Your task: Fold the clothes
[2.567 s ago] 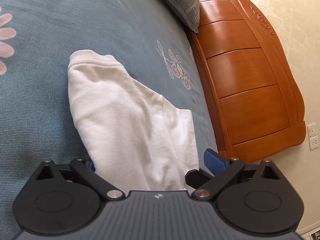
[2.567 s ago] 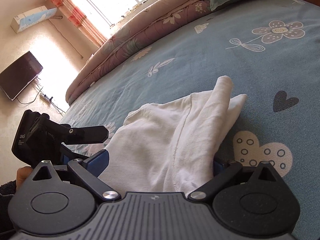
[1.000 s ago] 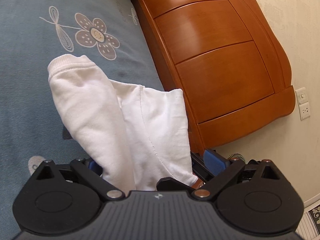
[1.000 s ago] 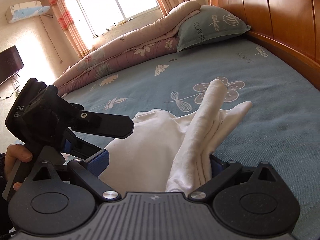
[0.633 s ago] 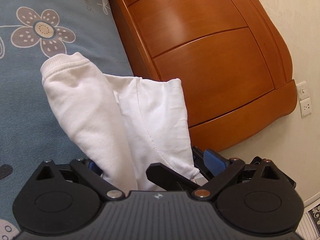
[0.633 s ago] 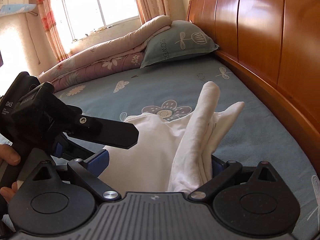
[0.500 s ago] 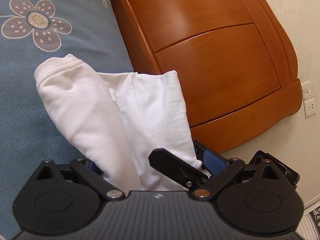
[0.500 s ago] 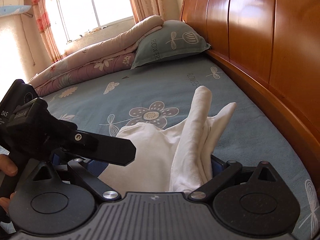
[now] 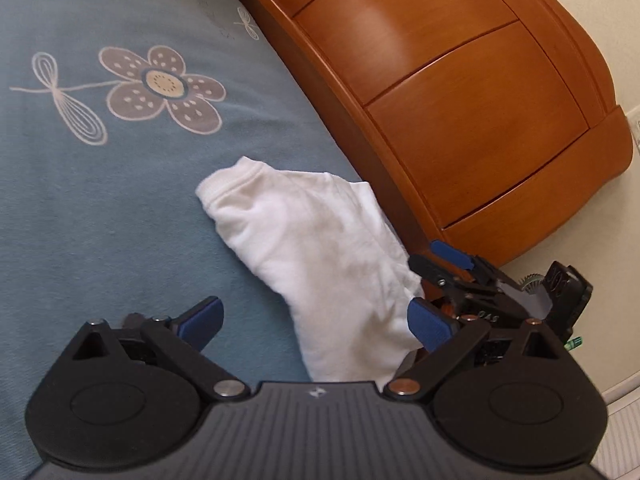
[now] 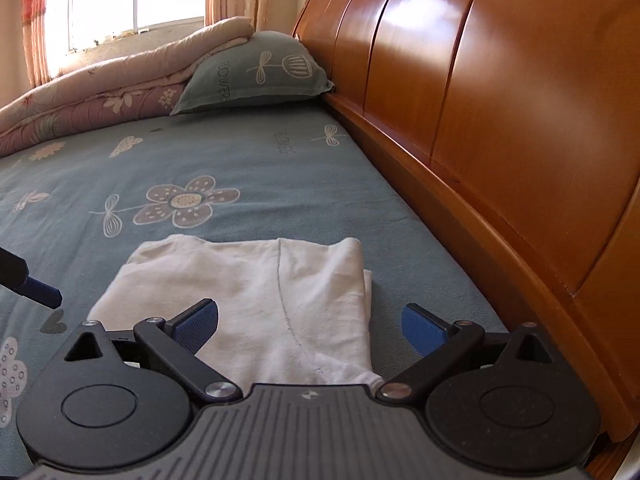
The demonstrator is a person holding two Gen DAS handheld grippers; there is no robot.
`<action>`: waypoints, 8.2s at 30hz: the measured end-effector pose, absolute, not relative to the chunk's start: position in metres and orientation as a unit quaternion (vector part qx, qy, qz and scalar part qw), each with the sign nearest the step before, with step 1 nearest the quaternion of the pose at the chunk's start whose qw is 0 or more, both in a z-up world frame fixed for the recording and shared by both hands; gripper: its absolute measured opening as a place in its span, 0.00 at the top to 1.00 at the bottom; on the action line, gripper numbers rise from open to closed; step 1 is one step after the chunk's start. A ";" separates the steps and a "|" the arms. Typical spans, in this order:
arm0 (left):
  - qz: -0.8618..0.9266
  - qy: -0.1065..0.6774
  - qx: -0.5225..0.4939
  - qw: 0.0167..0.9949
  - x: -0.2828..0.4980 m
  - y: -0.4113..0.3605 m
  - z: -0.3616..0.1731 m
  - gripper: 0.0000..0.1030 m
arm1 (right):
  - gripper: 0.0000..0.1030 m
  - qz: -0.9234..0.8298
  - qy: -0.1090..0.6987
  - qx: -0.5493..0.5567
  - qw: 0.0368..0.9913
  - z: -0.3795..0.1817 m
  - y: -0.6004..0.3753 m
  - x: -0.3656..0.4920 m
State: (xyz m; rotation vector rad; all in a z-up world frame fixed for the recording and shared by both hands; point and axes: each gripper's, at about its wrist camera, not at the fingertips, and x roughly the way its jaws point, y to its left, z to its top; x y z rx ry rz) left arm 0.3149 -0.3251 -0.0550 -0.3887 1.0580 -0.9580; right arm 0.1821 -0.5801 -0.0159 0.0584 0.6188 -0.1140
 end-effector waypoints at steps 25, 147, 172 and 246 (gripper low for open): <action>-0.368 0.460 -0.097 0.802 0.266 -0.220 -0.058 0.05 | 0.00 -0.028 0.365 -0.018 0.931 -0.070 -0.502 0.269; -0.272 0.389 0.128 0.871 0.177 -0.201 -0.036 0.01 | 0.00 -0.048 0.369 0.093 0.924 -0.043 -0.475 0.194; -0.264 0.308 0.129 0.905 0.153 -0.238 -0.002 0.01 | 0.00 -0.042 0.363 0.104 0.925 -0.013 -0.428 0.096; -0.292 0.326 0.066 0.897 0.087 -0.245 0.021 0.01 | 0.00 -0.112 0.332 0.083 0.933 0.007 -0.355 -0.012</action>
